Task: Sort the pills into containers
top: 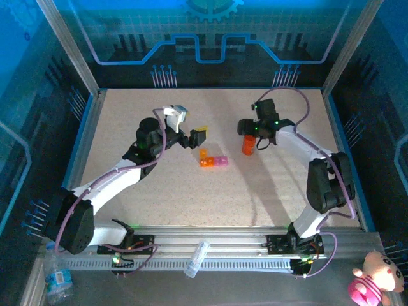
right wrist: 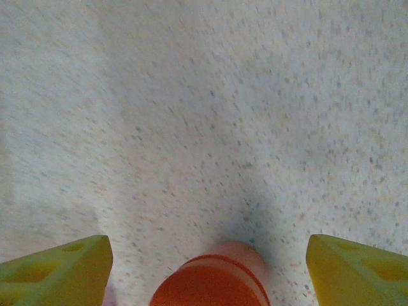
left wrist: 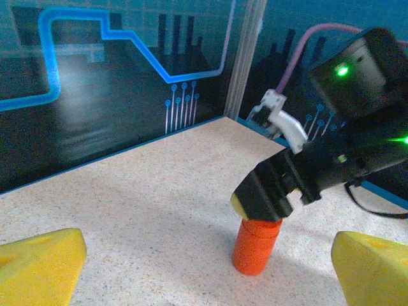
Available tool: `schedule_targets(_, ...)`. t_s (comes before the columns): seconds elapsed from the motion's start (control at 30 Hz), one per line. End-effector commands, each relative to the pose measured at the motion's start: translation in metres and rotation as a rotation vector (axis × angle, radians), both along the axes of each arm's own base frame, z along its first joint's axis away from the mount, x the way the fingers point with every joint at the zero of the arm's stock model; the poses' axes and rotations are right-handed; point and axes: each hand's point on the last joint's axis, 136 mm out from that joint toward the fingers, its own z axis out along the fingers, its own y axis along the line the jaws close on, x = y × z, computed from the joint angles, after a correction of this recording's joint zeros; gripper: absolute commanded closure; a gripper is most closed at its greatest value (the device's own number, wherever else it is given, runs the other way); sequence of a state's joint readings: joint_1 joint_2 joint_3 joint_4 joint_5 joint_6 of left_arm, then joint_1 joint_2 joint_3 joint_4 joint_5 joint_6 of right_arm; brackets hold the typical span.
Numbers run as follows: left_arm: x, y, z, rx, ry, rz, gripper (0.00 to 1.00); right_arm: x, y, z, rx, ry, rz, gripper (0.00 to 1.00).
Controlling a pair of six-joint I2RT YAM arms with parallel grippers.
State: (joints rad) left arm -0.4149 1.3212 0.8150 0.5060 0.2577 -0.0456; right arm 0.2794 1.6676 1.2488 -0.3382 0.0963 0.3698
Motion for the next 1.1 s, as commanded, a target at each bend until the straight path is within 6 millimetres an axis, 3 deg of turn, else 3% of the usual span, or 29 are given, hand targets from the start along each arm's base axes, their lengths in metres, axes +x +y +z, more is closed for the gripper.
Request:
schedule_targets(0.0, 0.016, 0.014, 0.000, -0.058, 0.021, 0.067, 0.01, -0.006, 0.019, 0.068, 0.131, -0.072, 0.086, 0.20)
schedule_targets(0.1, 0.024, 0.020, -0.004, -0.073, 0.040, 0.088, 0.01, -0.021, 0.043, 0.082, 0.187, -0.036, 0.183, 0.20)
schedule_targets(0.2, 0.032, 0.024, -0.011, -0.059, 0.078, 0.102, 0.01, -0.040, 0.067, 0.075, 0.185, 0.031, 0.264, 0.21)
schedule_targets(0.37, 0.045, 0.032, -0.030, -0.014, 0.165, 0.119, 0.01, -0.070, 0.100, 0.033, 0.132, 0.153, 0.342, 0.22)
schedule_targets(0.5, 0.053, 0.039, -0.046, 0.002, 0.224, 0.137, 0.01, -0.082, 0.115, -0.005, 0.109, 0.233, 0.360, 0.24)
schedule_targets(0.63, 0.058, 0.043, -0.061, 0.017, 0.271, 0.149, 0.01, -0.088, 0.121, -0.036, 0.059, 0.304, 0.359, 0.25)
schedule_targets(0.8, 0.064, 0.048, -0.079, 0.054, 0.326, 0.179, 0.01, -0.091, 0.114, -0.073, -0.040, 0.387, 0.332, 0.26)
schedule_targets(1.07, 0.068, 0.047, -0.100, 0.105, 0.394, 0.172, 0.01, -0.089, 0.108, -0.098, -0.072, 0.421, 0.306, 0.26)
